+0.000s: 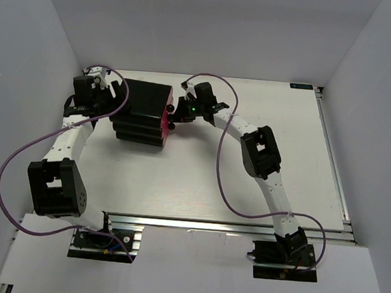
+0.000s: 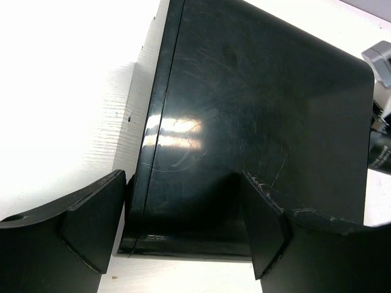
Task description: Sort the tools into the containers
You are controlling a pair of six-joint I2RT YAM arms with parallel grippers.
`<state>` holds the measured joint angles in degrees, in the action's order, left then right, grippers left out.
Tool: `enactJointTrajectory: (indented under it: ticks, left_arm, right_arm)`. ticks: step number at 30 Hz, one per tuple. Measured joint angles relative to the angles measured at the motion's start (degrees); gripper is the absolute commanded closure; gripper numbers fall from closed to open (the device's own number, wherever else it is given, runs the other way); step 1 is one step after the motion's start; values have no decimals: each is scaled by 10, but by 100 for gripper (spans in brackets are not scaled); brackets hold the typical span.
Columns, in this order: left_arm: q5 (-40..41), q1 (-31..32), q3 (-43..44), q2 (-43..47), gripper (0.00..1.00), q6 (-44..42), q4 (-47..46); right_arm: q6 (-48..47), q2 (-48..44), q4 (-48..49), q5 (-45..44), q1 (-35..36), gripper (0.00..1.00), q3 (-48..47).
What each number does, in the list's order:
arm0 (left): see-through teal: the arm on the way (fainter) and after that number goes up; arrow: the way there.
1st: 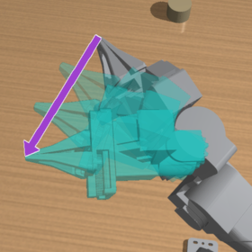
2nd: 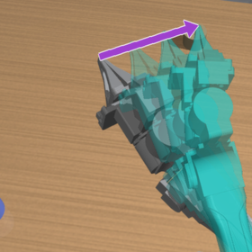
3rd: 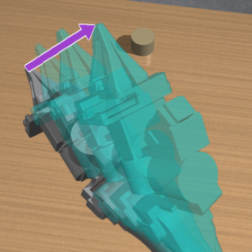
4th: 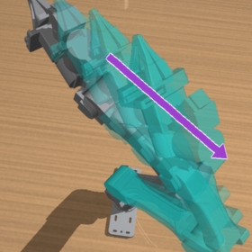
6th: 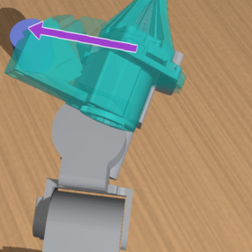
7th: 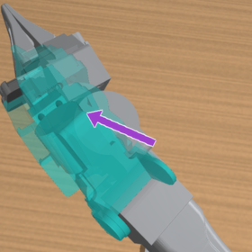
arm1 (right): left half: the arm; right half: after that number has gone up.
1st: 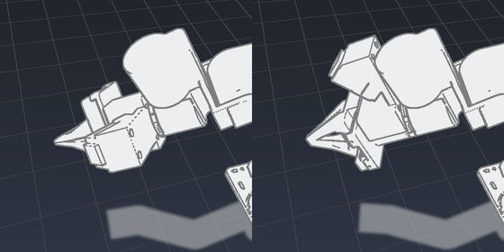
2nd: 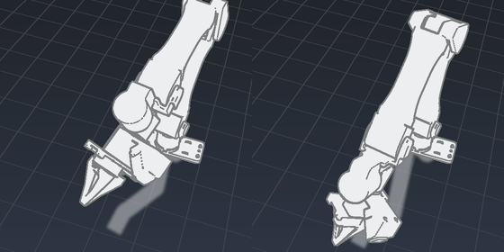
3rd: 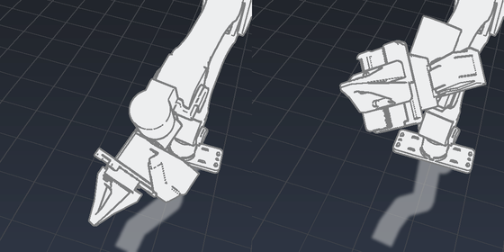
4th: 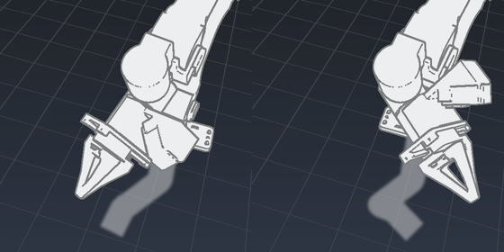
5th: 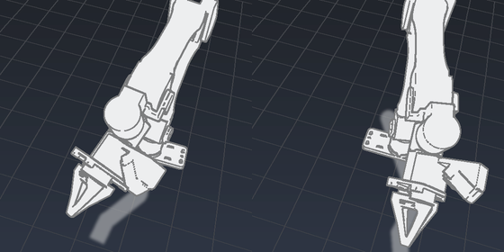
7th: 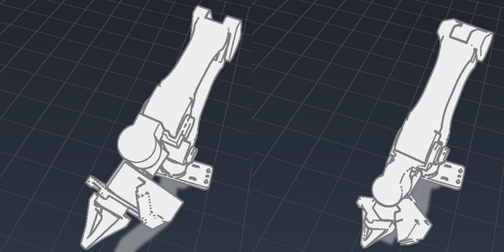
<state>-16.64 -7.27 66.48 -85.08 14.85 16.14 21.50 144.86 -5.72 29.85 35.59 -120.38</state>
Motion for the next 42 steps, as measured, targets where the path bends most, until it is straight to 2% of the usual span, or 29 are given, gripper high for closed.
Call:
enactJointTrajectory:
  ticks: [7,10,12,13,15,21,27,35,42]
  left_arm:
    - [-3,-2,0,-1,16,0,1]
    - [-1,-2,4,-2,16,2,6]
    - [9,0,11,-3,13,8,14]
    - [15,1,12,-3,11,12,17]
    - [42,4,14,0,3,23,24]
    - [121,6,14,56,2,60,41]
    - [158,6,0,176,2,81,28]
    - [143,6,-24,281,2,90,43]
    - [123,7,-33,310,2,89,75]
  right_arm:
    - [67,50,17,15,-11,100,-27]
    - [63,52,10,6,-9,100,-27]
    - [55,44,12,-3,-13,70,-20]
    - [48,35,12,-8,-15,38,-7]
    - [23,5,14,-20,-25,11,23]
    - [-76,-140,-20,-47,-90,10,129]
    - [-165,-254,-97,-75,-153,11,158]
    - [-232,-372,-176,-112,-151,11,271]
    - [-236,-393,-196,-122,-151,11,303]
